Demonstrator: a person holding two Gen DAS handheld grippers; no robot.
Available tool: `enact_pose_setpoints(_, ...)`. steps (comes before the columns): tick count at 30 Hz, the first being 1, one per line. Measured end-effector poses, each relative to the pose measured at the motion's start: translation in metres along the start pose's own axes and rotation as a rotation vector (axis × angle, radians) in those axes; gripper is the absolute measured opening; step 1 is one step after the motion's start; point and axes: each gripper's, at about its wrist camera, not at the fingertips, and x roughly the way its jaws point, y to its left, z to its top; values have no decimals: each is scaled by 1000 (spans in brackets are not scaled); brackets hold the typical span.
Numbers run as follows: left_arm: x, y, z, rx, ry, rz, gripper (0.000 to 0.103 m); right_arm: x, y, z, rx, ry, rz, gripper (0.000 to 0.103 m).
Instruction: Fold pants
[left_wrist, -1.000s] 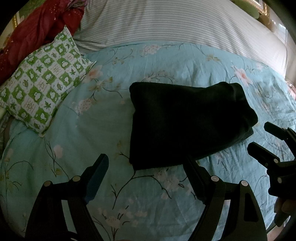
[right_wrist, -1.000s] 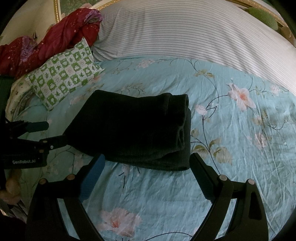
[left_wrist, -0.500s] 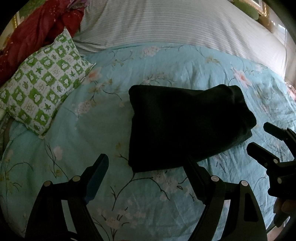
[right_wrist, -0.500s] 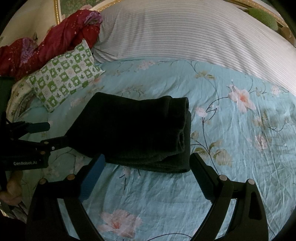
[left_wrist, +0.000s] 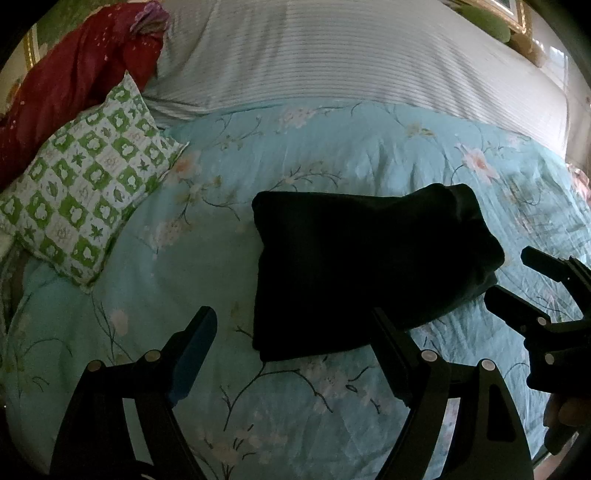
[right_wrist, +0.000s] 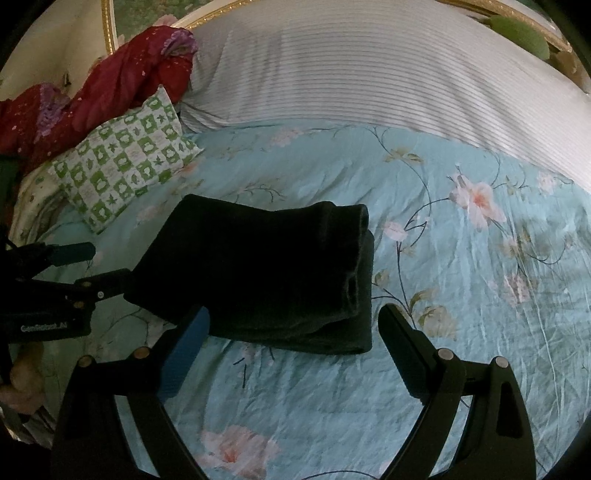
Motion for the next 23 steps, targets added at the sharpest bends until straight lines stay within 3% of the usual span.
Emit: enact_pose_setpoints(23, 18, 6, 15, -48, 53, 35, 82, 2, -7, 11, 22, -14, 22, 93)
